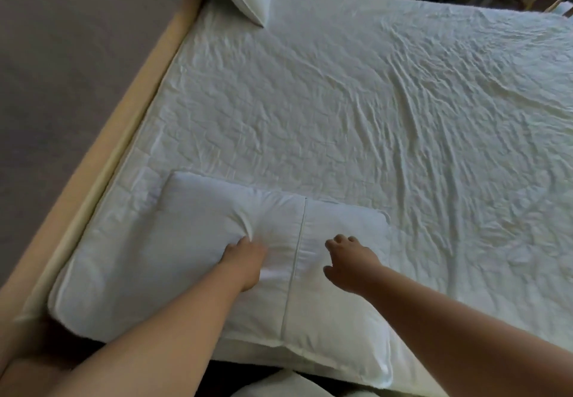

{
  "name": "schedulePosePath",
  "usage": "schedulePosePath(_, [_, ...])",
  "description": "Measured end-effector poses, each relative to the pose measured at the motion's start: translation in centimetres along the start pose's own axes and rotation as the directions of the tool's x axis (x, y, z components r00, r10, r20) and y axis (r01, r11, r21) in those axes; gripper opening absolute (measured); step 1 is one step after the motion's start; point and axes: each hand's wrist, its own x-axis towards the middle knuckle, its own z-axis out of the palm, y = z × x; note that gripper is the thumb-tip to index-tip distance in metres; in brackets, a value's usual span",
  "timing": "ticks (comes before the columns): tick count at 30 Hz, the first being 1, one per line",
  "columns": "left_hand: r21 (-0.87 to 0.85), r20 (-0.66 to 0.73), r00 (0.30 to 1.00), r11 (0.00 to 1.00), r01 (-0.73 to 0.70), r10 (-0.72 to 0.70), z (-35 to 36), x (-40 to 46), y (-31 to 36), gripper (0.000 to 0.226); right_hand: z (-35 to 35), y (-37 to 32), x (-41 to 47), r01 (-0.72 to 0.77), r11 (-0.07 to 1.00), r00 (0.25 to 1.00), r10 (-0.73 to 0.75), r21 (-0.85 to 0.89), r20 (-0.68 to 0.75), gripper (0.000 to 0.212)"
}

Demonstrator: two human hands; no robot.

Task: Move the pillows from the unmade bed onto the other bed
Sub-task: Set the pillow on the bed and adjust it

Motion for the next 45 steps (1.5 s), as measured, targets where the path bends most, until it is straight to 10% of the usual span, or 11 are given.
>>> schedulePosePath(7, [-0.186,-0.029,0.988,0.972,0.141,-0.149,1.6,-3.0,1.7,0.04,-2.9,3.1,9.1,0.229,0.961,0.971,-0.237,-0.156,-0.037,0.06])
schedulePosePath(14, [-0.267,-0.097,0.968,0.943,0.197,-0.23,2.9,-2.5,2.2,0.03,-1.7,3.6,15.3,-0.024,0.984,0.995,0.007,0.178,0.096,0.096])
schedulePosePath(23, [-0.329,-0.307,0.891,0.916,0.23,-0.334,1.0,-1.5,-0.2,0.027,0.1,-1.0,6.5,0.133,0.991,0.987,-0.134,0.017,0.085,0.056])
schedulePosePath(29, [-0.196,-0.293,0.949,0.979,0.062,-0.118,-3.7,-0.6,-3.6,0.089,-3.5,-3.6,2.3,0.197,0.978,0.979,-0.193,-0.062,0.059,0.023])
schedulePosePath(36, [0.01,-0.356,0.931,0.997,-0.081,0.079,-8.9,-1.2,-6.7,0.018,-9.7,-6.3,-0.9,0.2,0.98,0.976,-0.198,0.02,-0.092,0.019])
schedulePosePath(45, [-0.018,-0.53,0.843,0.993,-0.115,0.087,-20.3,-4.5,-7.6,0.006,-20.0,-7.9,-5.2,0.126,0.987,0.929,-0.153,-0.101,-0.336,0.011])
